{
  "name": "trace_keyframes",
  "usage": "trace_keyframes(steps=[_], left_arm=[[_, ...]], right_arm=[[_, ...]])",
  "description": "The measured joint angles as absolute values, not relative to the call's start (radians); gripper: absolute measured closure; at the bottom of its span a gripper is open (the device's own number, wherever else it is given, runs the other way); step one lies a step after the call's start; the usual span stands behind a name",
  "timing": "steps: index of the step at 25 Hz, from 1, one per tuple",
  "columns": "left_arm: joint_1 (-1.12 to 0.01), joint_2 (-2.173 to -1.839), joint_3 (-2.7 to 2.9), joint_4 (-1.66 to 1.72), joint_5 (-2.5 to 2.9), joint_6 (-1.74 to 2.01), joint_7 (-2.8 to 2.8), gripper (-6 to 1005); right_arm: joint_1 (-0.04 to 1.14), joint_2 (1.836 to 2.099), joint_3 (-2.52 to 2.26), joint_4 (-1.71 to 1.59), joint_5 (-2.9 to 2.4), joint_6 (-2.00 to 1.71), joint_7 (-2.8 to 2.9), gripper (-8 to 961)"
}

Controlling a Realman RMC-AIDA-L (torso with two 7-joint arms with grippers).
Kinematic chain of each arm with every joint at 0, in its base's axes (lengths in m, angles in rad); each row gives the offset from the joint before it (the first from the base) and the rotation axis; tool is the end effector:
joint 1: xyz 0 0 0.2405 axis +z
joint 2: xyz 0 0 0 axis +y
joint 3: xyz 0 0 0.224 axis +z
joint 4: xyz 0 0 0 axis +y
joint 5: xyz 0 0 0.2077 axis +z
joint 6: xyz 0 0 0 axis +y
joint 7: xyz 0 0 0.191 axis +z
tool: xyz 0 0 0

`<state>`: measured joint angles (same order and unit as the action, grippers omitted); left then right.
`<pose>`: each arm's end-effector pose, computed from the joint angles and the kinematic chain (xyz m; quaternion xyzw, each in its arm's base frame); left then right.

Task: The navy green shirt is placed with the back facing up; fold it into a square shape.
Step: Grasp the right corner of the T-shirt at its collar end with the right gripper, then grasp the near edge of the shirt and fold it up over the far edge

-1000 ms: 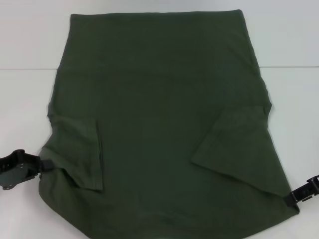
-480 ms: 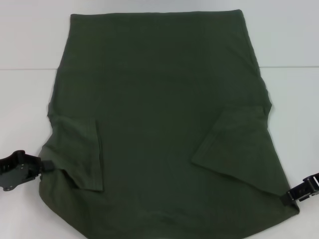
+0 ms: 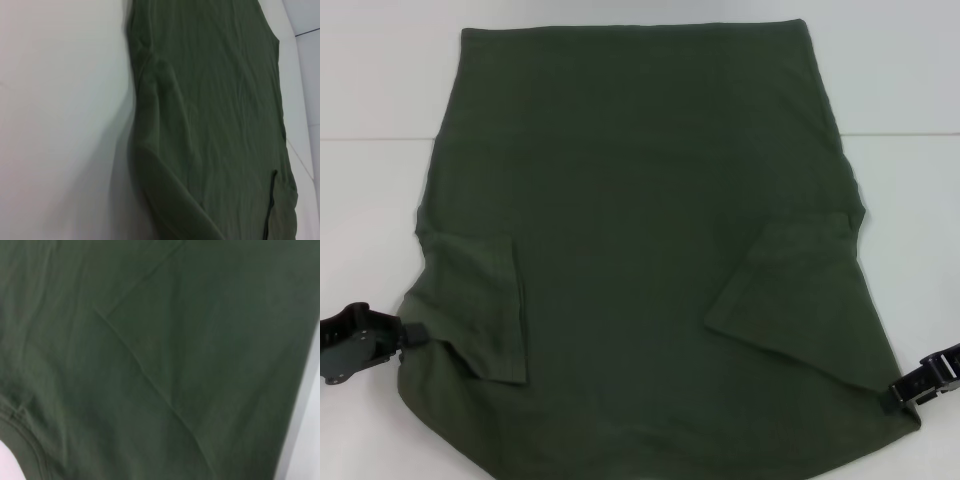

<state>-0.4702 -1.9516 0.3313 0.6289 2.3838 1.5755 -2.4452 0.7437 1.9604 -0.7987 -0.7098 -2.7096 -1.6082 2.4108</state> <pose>-0.3225 0.3066 0.0334 -0.6303 -0.7377 -0.2170 0.1068 0.2794 0.3321 0.0013 -0.8145 0.5587 -0.1326 0.0828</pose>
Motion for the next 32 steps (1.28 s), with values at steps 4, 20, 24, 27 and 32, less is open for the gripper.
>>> trace_keyframes(steps=[4, 20, 24, 27, 32], left_arm=[[-0.469, -1.952, 0.331, 0.629, 2.384, 1.575, -2.445, 961], [-0.471, -1.953, 0.331, 0.629, 2.384, 1.571, -2.447, 961], [-0.474, -1.954, 0.331, 0.629, 2.384, 1.573, -2.448, 961], [-0.476, -1.954, 0.331, 0.629, 2.384, 1.574, -2.451, 962], [-0.477, -1.954, 0.331, 0.629, 2.384, 1.575, -2.453, 962]], right_arm=[[0.742, 1.963, -0.809, -0.712, -2.71, -1.605, 2.413, 384], [0.768, 2.008, -0.809, -0.71, -2.678, -1.612, 2.399, 392], [0.776, 2.011, -0.809, -0.712, -2.65, -1.615, 2.399, 394], [0.773, 2.007, -0.804, -0.728, -2.629, -1.631, 2.401, 395], [0.767, 2.001, -0.808, -0.737, -2.615, -1.637, 2.403, 442]])
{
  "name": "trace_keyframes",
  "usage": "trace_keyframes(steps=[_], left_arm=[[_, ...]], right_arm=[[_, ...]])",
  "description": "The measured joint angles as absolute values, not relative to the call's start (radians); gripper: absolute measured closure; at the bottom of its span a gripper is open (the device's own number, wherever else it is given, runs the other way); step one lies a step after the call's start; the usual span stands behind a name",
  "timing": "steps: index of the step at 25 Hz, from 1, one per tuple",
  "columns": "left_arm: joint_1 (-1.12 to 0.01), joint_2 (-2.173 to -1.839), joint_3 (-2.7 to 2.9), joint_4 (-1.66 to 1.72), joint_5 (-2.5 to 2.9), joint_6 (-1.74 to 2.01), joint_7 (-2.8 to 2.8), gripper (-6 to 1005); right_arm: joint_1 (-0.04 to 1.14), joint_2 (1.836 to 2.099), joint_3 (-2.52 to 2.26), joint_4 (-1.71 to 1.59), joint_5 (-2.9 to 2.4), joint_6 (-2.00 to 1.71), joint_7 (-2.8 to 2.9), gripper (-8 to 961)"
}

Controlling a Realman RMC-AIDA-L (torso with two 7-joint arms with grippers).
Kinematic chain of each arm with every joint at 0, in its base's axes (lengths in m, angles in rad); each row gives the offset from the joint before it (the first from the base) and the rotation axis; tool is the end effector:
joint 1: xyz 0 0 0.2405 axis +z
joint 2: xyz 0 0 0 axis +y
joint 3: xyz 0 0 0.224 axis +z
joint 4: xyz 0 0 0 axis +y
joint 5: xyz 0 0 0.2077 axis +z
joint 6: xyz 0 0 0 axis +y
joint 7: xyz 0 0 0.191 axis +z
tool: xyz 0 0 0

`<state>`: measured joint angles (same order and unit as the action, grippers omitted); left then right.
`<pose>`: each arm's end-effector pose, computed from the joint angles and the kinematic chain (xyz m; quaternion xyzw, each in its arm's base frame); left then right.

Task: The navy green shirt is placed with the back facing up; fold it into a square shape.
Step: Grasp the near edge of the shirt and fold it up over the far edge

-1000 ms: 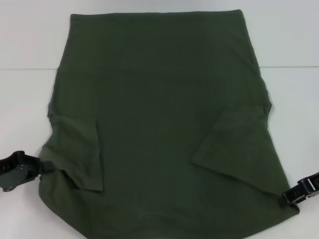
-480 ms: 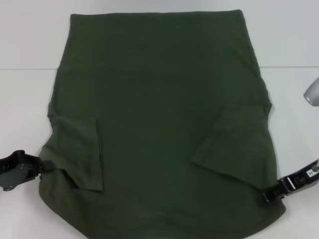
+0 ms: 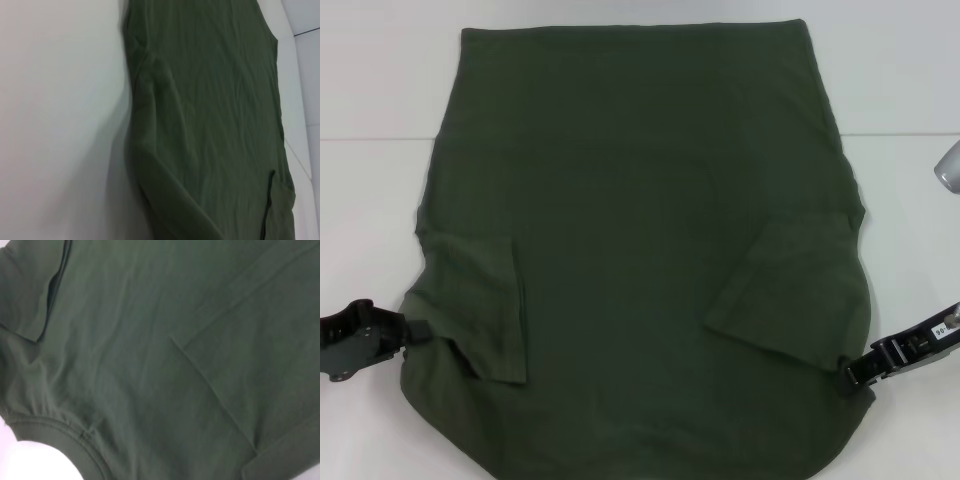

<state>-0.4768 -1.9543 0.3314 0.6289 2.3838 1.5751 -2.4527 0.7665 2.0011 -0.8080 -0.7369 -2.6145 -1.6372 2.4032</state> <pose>-0.3200 0.3085 0.0323 -0.6298 -0.7383 -0.2180 0.1042 0.2442 0.3362 -0.0166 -0.8368 0.5384 -0.0874 0.0484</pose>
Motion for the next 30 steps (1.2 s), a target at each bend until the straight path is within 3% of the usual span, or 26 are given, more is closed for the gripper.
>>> trace_keyframes(steps=[10, 15, 22, 30], left_arm=[[-0.473, -1.954, 0.331, 0.629, 2.383, 1.59, -2.438, 962], [-0.462, -1.944, 0.35, 0.642, 2.383, 1.654, -2.41, 962], [-0.42, -1.941, 0.415, 0.702, 2.393, 1.746, -2.418, 962], [-0.369, -1.94, 0.416, 0.743, 2.414, 1.83, -2.424, 962]], right_arm=[[0.765, 2.0, -0.808, -0.732, -2.615, -1.641, 2.404, 847], [0.753, 1.991, -0.803, -0.739, -2.611, -1.683, 2.399, 903], [0.727, 1.962, -0.8, -0.74, -2.606, -1.755, 2.398, 903], [0.693, 1.955, -0.775, -0.734, -2.605, -1.832, 2.364, 903]])
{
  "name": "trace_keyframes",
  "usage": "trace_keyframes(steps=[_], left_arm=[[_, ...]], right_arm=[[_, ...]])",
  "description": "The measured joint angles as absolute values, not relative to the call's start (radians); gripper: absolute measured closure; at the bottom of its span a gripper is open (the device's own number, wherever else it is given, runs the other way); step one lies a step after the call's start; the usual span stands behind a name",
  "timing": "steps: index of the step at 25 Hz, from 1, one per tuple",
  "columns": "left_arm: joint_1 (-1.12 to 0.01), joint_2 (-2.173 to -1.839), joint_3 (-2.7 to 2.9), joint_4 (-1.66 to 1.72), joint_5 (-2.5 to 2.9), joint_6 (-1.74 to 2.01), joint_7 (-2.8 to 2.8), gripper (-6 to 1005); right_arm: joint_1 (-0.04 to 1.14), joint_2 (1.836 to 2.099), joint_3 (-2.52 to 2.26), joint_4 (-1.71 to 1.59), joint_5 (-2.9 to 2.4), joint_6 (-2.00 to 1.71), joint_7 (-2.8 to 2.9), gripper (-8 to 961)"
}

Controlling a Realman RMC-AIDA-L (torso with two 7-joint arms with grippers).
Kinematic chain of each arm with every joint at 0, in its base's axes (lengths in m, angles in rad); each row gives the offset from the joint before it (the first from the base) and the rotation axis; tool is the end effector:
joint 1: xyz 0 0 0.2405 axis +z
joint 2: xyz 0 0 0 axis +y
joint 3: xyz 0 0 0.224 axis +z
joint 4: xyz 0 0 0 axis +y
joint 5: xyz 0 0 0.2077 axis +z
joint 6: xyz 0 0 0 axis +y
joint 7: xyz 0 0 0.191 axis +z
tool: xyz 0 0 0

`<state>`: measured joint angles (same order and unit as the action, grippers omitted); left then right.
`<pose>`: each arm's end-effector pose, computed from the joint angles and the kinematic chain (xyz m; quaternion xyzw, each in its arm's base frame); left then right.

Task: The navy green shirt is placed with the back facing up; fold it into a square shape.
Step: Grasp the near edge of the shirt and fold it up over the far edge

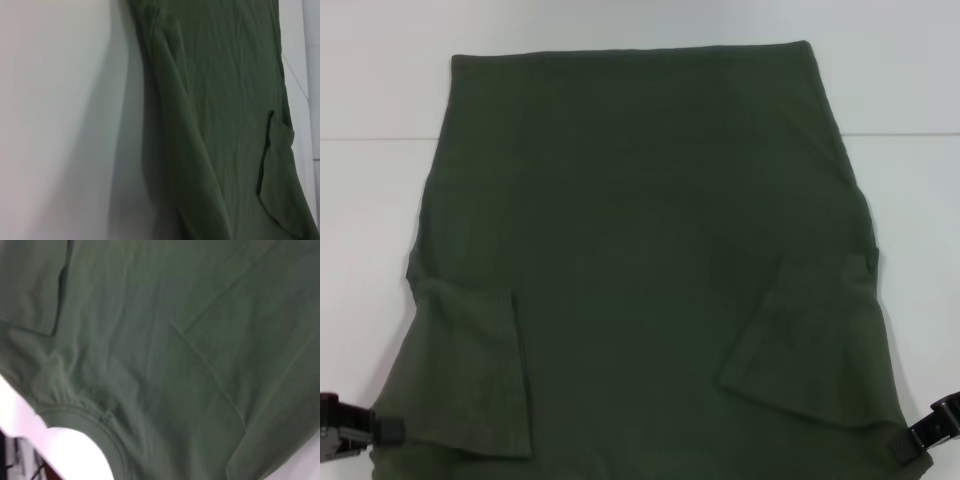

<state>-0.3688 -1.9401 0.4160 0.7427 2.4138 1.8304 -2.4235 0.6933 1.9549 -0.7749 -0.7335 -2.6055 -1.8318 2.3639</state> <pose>-0.3213 0.2471 0.0425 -0.6625 -0.7328 -0.1519 0.0323 0.2602 0.2930 0.0037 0.8171 -0.5677 0.0964 0.0283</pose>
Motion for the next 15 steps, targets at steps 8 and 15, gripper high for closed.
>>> trace_keyframes(steps=[8, 15], left_arm=[[-0.456, -1.925, 0.404, 0.682, 2.408, 1.867, -2.432, 962], [-0.616, -1.895, 0.333, 0.631, 2.288, 1.831, -2.527, 962]], right_arm=[[0.675, 1.93, -0.624, -0.694, -2.538, -1.838, 2.302, 902], [0.671, 1.905, -0.524, -0.694, -2.273, -1.856, 2.315, 902]])
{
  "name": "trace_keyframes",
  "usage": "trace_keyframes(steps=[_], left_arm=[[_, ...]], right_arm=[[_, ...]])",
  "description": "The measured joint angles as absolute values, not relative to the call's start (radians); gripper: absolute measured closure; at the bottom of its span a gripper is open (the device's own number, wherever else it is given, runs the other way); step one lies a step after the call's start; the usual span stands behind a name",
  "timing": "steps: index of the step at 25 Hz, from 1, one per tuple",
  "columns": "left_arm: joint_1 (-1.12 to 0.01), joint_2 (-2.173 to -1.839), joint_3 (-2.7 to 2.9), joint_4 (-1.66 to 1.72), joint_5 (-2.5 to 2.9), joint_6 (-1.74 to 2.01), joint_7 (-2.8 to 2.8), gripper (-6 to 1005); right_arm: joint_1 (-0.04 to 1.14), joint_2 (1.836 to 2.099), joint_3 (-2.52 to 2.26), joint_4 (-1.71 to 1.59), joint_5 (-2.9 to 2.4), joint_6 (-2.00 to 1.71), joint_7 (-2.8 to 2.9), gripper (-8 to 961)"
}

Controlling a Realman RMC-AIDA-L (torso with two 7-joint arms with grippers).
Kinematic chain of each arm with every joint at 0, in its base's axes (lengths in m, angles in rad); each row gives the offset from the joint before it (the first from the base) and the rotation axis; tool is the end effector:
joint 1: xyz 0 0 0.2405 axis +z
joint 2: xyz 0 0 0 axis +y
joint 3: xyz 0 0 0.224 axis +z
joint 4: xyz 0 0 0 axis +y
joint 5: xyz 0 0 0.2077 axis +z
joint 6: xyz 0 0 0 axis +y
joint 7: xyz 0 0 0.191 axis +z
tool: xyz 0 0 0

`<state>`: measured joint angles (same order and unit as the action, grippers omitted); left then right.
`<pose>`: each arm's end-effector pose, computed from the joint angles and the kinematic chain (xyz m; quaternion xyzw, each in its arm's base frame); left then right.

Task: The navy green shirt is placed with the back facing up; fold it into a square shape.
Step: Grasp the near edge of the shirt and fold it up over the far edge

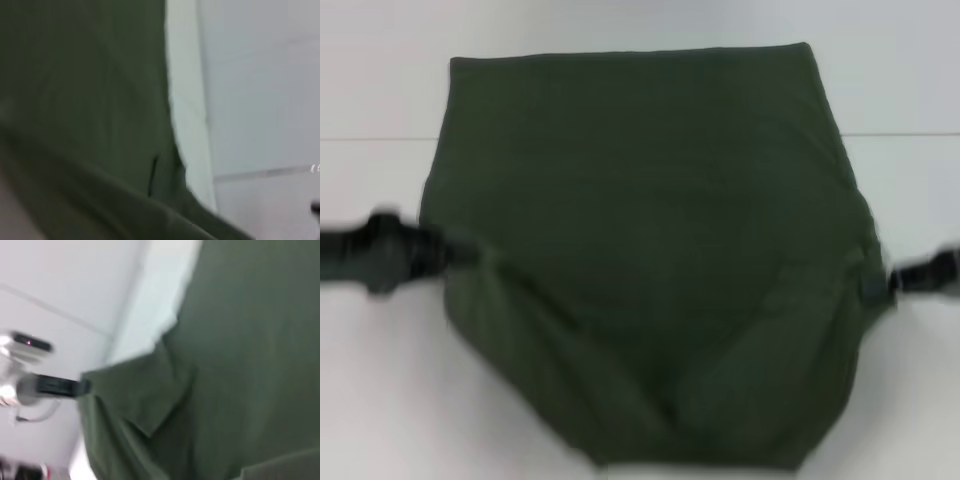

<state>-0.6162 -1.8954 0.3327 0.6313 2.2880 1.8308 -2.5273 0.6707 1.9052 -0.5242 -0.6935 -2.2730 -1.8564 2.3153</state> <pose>-0.2396 0.3291 0.0584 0.6856 0.6833 0.2502 0.0184 0.2154 0.3302 0.0432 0.8114 -0.5592 -0.1686 0.0213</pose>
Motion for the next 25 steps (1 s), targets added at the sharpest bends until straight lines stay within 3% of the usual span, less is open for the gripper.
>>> trace_keyframes(steps=[3, 4, 6, 12, 15, 17, 21, 25], left_arm=[[-0.67, -1.888, 0.337, 0.626, 2.284, 1.743, -2.576, 962], [-0.734, -1.885, 0.356, 0.595, 2.296, 1.596, -2.607, 962], [-0.762, -1.892, 0.367, 0.575, 2.3, 1.516, -2.611, 962], [-0.837, -1.947, 0.49, 0.493, 2.301, 1.107, -2.609, 958], [-0.847, -2.01, 0.635, 0.493, 2.304, 0.891, -2.612, 954], [-0.847, -2.027, 0.67, 0.495, 2.305, 0.831, -2.613, 951], [-0.837, -2.045, 0.713, 0.515, 2.306, 0.76, -2.614, 945], [-0.806, -2.045, 0.711, 0.598, 2.301, 0.761, -2.633, 939]], right_arm=[[0.678, 1.897, -0.501, -0.692, -2.205, -1.741, 2.339, 902], [0.681, 1.897, -0.499, -0.69, -2.191, -1.686, 2.341, 902], [0.686, 1.91, -0.505, -0.683, -2.178, -1.536, 2.334, 902], [0.751, 1.958, -0.571, -0.591, -2.177, -1.066, 2.249, 902], [0.792, 1.977, -0.674, -0.513, -2.18, -0.874, 2.223, 902], [0.81, 1.994, -0.745, -0.485, -2.18, -0.776, 2.221, 902], [0.818, 2.026, -0.805, -0.494, -2.179, -0.688, 2.222, 902], [0.814, 2.028, -0.797, -0.537, -2.163, -0.688, 2.24, 901]])
